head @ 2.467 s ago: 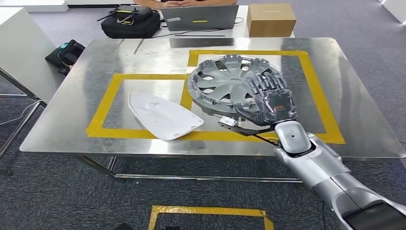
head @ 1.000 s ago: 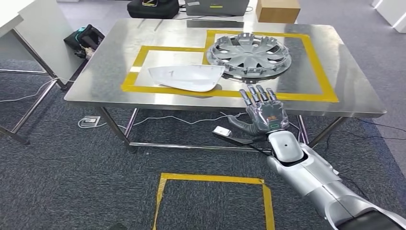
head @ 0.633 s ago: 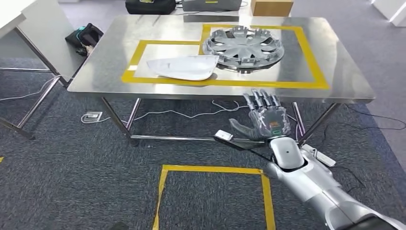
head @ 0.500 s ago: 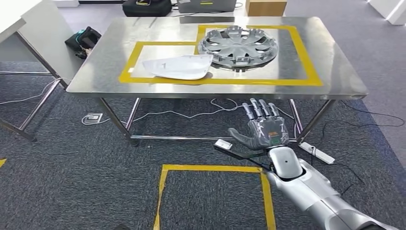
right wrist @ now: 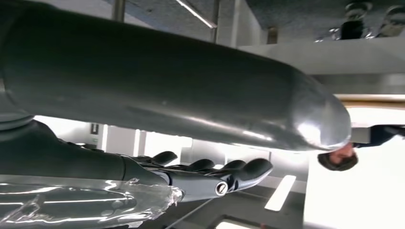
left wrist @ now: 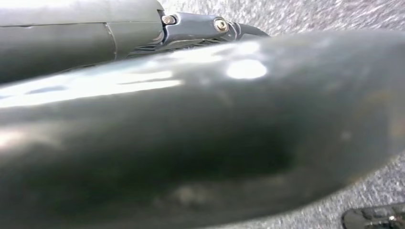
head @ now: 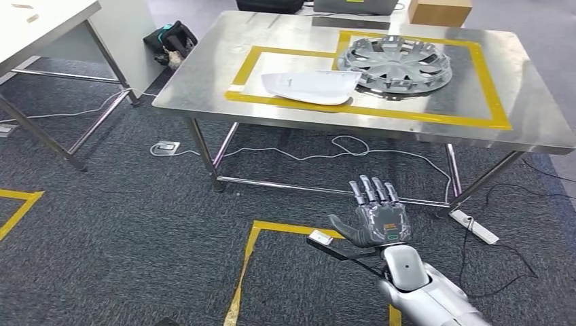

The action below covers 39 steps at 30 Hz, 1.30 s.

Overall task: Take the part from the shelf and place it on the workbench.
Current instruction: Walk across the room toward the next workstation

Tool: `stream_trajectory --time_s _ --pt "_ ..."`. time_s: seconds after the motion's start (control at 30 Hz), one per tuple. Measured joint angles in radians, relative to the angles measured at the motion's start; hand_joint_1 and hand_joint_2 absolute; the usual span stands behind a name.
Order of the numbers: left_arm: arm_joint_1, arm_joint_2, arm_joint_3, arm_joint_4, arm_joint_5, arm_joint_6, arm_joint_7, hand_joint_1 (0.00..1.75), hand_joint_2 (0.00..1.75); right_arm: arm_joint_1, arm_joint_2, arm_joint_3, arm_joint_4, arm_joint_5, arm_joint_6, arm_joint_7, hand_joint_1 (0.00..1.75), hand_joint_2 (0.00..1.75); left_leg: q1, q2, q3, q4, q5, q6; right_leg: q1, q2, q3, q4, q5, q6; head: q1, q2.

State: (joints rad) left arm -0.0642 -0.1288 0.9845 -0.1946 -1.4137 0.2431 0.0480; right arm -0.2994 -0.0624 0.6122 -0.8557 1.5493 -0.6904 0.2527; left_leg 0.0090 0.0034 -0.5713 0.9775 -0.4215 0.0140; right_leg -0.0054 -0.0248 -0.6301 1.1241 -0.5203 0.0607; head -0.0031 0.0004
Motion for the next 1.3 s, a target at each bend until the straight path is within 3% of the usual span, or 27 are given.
stream_trajectory --time_s 0.07,0.1,0.13,0.2,0.27,0.3,0.37,0.43,0.47,0.53,0.6,0.63,0.7,0.77,0.83,0.9,0.97,1.03,1.1,1.13,1.17,1.2,1.27,1.3 --pt "-0.001 -0.002 0.000 0.000 0.000 -0.002 0.004 0.00 0.00 0.024 0.000 -0.002 0.001 0.011 -0.001 -0.002 0.00 0.00 -0.003 -0.023 -0.011 0.000 0.009 0.008 0.001 0.019 -0.056 0.136 -0.061 -0.001 0.001 0.000" --pt "0.000 -0.003 0.000 0.000 0.000 -0.004 0.006 0.00 0.00 0.036 0.000 -0.003 0.002 0.015 -0.001 -0.002 0.00 0.00 -0.005 -0.037 -0.016 0.000 0.013 0.009 0.001 0.022 -0.068 0.169 -0.069 -0.004 0.001 0.000" --pt "0.001 -0.004 0.001 0.000 0.000 -0.004 0.007 0.00 0.00 0.046 -0.001 -0.003 0.002 0.017 -0.001 -0.003 0.00 0.00 -0.007 -0.050 -0.020 0.000 0.017 0.008 0.002 0.024 -0.060 0.160 -0.057 -0.007 0.001 0.000" --pt "0.002 -0.005 0.001 0.000 0.000 -0.006 0.007 0.00 0.00 0.062 -0.001 -0.004 0.002 0.018 -0.001 -0.003 0.00 0.00 -0.008 -0.077 -0.026 0.001 0.026 0.004 0.003 0.047 0.012 0.034 0.002 -0.019 0.001 0.000" --pt "0.001 -0.006 0.001 0.000 0.001 -0.008 0.007 0.00 0.00 0.073 -0.001 -0.006 0.002 0.018 -0.002 -0.004 0.00 0.00 -0.010 -0.100 -0.033 0.003 0.033 -0.003 0.001 0.084 0.080 -0.094 0.037 -0.028 0.001 0.000" --pt "0.001 -0.007 0.001 0.000 0.001 -0.009 0.007 0.00 0.00 0.079 -0.001 -0.007 0.003 0.019 -0.002 -0.005 0.00 0.00 -0.009 -0.109 -0.037 0.004 0.037 -0.008 0.002 0.094 0.095 -0.120 0.040 -0.029 0.000 0.000" --pt "0.002 -0.008 0.002 0.000 0.002 -0.009 0.007 0.00 0.00 0.089 -0.002 -0.008 0.003 0.019 -0.003 -0.004 0.00 0.00 -0.005 -0.127 -0.046 0.002 0.046 -0.022 0.004 0.082 0.097 -0.126 0.044 -0.033 0.000 0.000" --pt "0.006 -0.008 0.006 0.000 0.002 -0.010 0.008 0.00 0.00 0.097 -0.002 -0.007 0.007 0.017 -0.003 0.000 0.00 0.00 -0.005 -0.107 -0.059 0.015 0.036 -0.034 0.001 0.060 0.096 -0.131 0.056 -0.045 -0.002 0.000" --pt "0.006 -0.008 0.008 0.000 0.003 -0.010 0.009 0.00 0.00 0.103 -0.002 -0.007 0.011 0.015 -0.003 0.002 0.00 0.00 -0.006 -0.082 -0.074 0.047 0.012 -0.039 -0.001 0.048 0.095 -0.134 0.061 -0.049 -0.006 0.000" --pt "0.004 -0.009 0.011 0.000 0.003 -0.011 0.011 0.00 0.00 0.119 -0.002 -0.007 0.022 0.015 -0.003 0.007 0.00 0.00 -0.005 -0.030 -0.125 0.167 -0.061 -0.049 -0.001 0.021 0.090 -0.135 0.064 -0.054 -0.013 0.000" --pt "0.002 -0.010 0.012 0.000 0.004 -0.012 0.016 0.00 0.00 0.139 -0.002 -0.006 0.035 0.018 -0.003 0.010 0.00 0.00 -0.001 -0.016 -0.165 0.272 -0.106 -0.057 -0.001 -0.010 0.086 -0.135 0.064 -0.054 -0.013 0.000" --pt "0.002 -0.010 0.013 0.000 0.005 -0.013 0.019 0.00 0.00 0.147 -0.002 -0.004 0.039 0.019 -0.003 0.013 0.00 0.00 0.001 -0.014 -0.160 0.277 -0.101 -0.059 -0.002 -0.025 0.085 -0.135 0.065 -0.053 -0.014 0.000" --pt "0.003 -0.008 0.016 0.000 0.008 -0.014 0.024 0.00 0.00 0.158 -0.002 0.000 0.045 0.020 -0.003 0.023 0.00 0.00 0.002 0.008 -0.094 0.177 -0.049 -0.060 -0.003 -0.051 0.085 -0.134 0.065 -0.049 -0.014 0.000" --pt "0.000 -0.008 0.018 0.000 0.009 -0.014 0.026 0.00 0.00 0.163 -0.002 0.002 0.049 0.021 -0.003 0.029 0.00 0.00 -0.003 0.052 -0.020 0.048 -0.010 -0.055 0.002 -0.073 0.085 -0.131 0.062 -0.038 -0.014 0.000" --pt "-0.003 -0.010 0.019 0.000 0.010 -0.014 0.027 0.00 0.00 0.165 -0.003 0.004 0.051 0.021 -0.003 0.032 0.00 0.00 -0.008 0.064 -0.001 0.004 -0.007 -0.038 0.008 -0.092 0.087 -0.129 0.059 -0.028 -0.012 0.000" --pt "0.000 -0.010 0.020 0.000 0.010 -0.015 0.028 0.00 0.00 0.165 -0.003 0.007 0.053 0.021 -0.004 0.032 0.00 0.00 -0.008 0.039 -0.005 0.004 -0.003 -0.020 0.005 -0.105 0.090 -0.129 0.055 -0.018 -0.010 0.000" --pt "0.002 -0.008 0.023 0.000 0.010 -0.014 0.028 0.00 0.00 0.165 -0.004 0.009 0.053 0.021 -0.004 0.032 0.00 0.00 -0.005 0.016 -0.007 0.002 0.002 -0.006 0.000 -0.065 0.074 -0.088 0.022 -0.009 -0.008 0.000" --pt "-0.001 -0.008 0.024 0.000 0.011 -0.014 0.025 0.00 0.00 0.169 -0.007 0.011 0.054 0.021 -0.004 0.034 0.00 0.00 -0.004 -0.007 -0.011 0.002 0.007 0.003 -0.003 -0.003 0.017 0.037 -0.045 -0.005 -0.004 0.000" --pt "-0.002 -0.009 0.025 0.000 0.012 -0.015 0.019 0.00 0.00 0.176 -0.011 0.015 0.055 0.021 -0.004 0.039 0.00 0.00 -0.005 -0.036 -0.015 0.002 0.010 0.007 -0.002 0.020 -0.041 0.159 -0.088 -0.007 -0.002 0.000" --pt "-0.001 -0.010 0.026 0.000 0.013 -0.015 0.017 0.00 0.00 0.179 -0.014 0.018 0.055 0.021 -0.004 0.043 0.00 0.00 -0.006 -0.051 -0.016 0.002 0.011 0.007 -0.002 0.023 -0.049 0.172 -0.083 -0.008 -0.002 0.000" --pt "0.000 -0.010 0.027 0.000 0.015 -0.015 0.014 0.00 0.00 0.180 -0.016 0.021 0.055 0.021 -0.004 0.046 0.00 0.00 -0.006 -0.066 -0.016 0.003 0.012 0.006 -0.002 0.026 -0.038 0.145 -0.058 -0.010 -0.002 0.000" --pt "0.000 -0.010 0.028 0.000 0.016 -0.014 0.013 0.00 0.00 0.179 -0.018 0.026 0.055 0.021 -0.004 0.049 0.00 0.00 -0.005 -0.081 -0.016 0.003 0.014 0.004 -0.004 0.034 -0.008 0.083 -0.021 -0.013 -0.002 0.000" --pt "-0.003 -0.012 0.030 0.000 0.019 -0.014 0.012 0.00 0.00 0.176 -0.024 0.035 0.055 0.021 -0.004 0.052 0.00 0.00 -0.006 -0.109 -0.020 0.006 0.017 -0.003 -0.011 0.091 0.058 -0.055 0.032 -0.016 -0.003 0.000" --pt "-0.004 -0.013 0.031 0.000 0.020 -0.014 0.012 0.00 0.00 0.175 -0.026 0.039 0.054 0.021 -0.005 0.053 0.00 0.00 -0.005 -0.121 -0.025 0.007 0.020 -0.009 -0.013 0.115 0.079 -0.098 0.042 -0.016 -0.003 0.000"
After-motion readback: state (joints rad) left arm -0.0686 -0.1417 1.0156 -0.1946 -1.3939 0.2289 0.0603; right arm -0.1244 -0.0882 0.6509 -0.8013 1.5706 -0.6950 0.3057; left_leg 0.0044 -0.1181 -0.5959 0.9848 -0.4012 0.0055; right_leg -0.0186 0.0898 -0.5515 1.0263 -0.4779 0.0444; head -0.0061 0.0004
